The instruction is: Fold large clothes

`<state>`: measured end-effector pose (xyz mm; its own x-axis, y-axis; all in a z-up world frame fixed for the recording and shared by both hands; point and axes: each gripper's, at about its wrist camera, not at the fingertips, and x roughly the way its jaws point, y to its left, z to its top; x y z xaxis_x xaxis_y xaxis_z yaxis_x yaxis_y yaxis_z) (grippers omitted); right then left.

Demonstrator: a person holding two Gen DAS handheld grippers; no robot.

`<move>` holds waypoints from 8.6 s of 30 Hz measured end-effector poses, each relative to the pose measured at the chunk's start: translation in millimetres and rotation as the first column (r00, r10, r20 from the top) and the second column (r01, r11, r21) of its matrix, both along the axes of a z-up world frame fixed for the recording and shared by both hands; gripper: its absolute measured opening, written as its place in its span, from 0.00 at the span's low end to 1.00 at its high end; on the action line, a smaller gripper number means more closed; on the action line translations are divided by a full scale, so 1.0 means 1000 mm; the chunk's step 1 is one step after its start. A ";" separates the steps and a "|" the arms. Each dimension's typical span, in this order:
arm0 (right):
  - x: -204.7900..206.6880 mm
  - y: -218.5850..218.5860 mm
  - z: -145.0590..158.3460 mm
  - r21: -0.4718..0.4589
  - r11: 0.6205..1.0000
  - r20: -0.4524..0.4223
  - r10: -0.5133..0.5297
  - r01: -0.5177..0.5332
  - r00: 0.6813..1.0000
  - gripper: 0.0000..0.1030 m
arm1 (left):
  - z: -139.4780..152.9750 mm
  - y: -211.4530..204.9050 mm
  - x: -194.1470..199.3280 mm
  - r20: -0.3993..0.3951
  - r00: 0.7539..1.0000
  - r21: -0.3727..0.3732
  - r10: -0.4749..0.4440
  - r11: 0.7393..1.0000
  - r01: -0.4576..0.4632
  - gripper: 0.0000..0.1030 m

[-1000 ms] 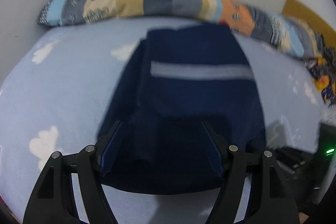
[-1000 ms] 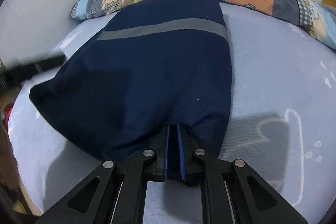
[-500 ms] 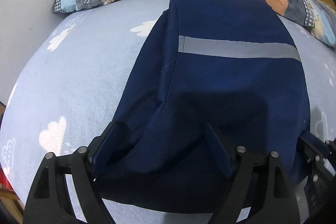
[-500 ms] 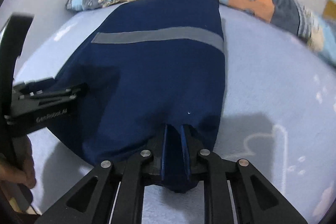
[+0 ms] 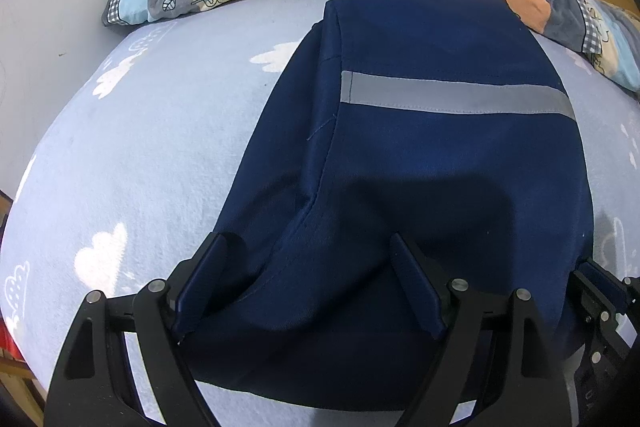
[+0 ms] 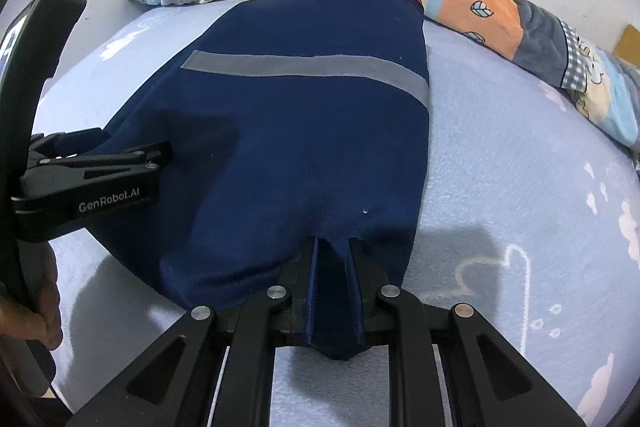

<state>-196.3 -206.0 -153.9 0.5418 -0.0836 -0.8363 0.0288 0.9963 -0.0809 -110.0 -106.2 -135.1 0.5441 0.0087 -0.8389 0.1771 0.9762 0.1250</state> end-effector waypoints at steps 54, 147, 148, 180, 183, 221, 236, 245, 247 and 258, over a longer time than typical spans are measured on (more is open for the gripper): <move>0.023 -0.135 0.019 0.528 0.837 0.053 -0.205 0.147 0.977 0.71 | -0.015 0.133 0.070 -0.354 0.935 -0.686 0.001 0.680 -0.260 0.91; -0.227 -0.098 0.042 0.174 0.966 0.000 -0.192 0.189 0.981 0.23 | 0.021 -0.028 -0.233 0.157 0.959 -0.054 -0.234 0.968 0.245 0.97; -0.236 -0.095 0.049 0.170 0.967 0.026 -0.198 0.191 0.980 0.23 | 0.026 -0.029 -0.240 0.171 0.955 -0.050 -0.241 0.966 0.253 0.97; -0.253 -0.074 0.018 0.133 0.972 -0.033 -0.190 0.193 0.981 0.28 | -0.004 -0.060 -0.274 0.195 0.913 0.087 -0.359 0.933 0.349 0.98; -0.253 -0.073 0.019 0.129 0.973 -0.031 -0.189 0.192 0.981 0.28 | -0.004 -0.060 -0.274 0.196 0.912 0.088 -0.360 0.933 0.349 0.99; -0.156 -0.157 0.031 0.351 0.872 -0.086 -0.332 0.340 0.939 0.48 | -0.006 -0.071 -0.222 -0.003 0.916 -0.077 -0.402 0.913 0.400 1.00; -0.307 -0.095 0.090 0.197 0.948 0.248 -0.295 0.250 0.923 0.74 | 0.084 -0.005 -0.317 0.316 0.900 -0.233 -0.301 0.895 0.381 1.00; -0.370 -0.050 0.107 0.094 0.967 0.395 -0.254 0.236 0.883 0.97 | 0.118 0.015 -0.382 0.407 0.848 -0.189 -0.339 0.877 0.441 1.00; -0.369 -0.051 0.109 0.084 0.961 0.405 -0.276 0.265 0.872 0.97 | 0.117 0.010 -0.375 0.386 0.858 -0.180 -0.338 0.885 0.430 1.00; -0.345 -0.032 0.129 -0.177 0.965 0.418 -0.103 0.192 0.902 0.97 | 0.124 0.001 -0.352 0.398 0.887 -0.002 -0.236 0.966 0.258 1.00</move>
<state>-541.3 -237.9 -24.5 0.7954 -0.3374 -0.5034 0.2485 0.9392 -0.2368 -462.1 -105.4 -10.8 0.8068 -0.2073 -0.5533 0.3608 0.9144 0.1836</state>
